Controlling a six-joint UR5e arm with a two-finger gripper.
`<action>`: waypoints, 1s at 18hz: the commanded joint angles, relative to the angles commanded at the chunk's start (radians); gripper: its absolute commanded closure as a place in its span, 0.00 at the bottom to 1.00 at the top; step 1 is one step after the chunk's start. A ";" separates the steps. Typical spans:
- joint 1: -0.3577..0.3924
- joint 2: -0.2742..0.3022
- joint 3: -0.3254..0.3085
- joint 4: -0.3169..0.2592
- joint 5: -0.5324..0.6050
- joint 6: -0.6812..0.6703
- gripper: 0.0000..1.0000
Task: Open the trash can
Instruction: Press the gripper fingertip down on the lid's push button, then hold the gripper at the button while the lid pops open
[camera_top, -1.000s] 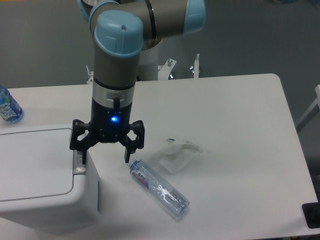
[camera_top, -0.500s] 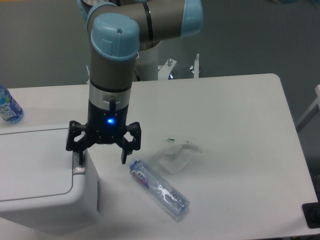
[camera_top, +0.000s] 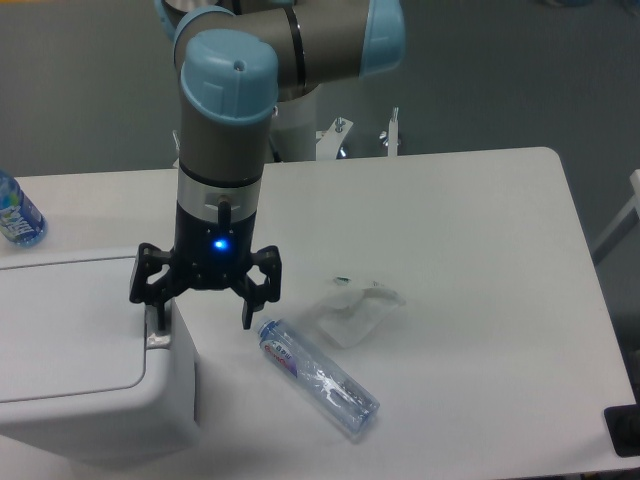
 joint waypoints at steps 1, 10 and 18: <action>0.000 0.000 0.000 0.000 0.000 0.000 0.00; 0.000 0.003 0.017 0.012 0.000 0.000 0.00; 0.047 0.029 0.089 0.052 0.060 0.191 0.00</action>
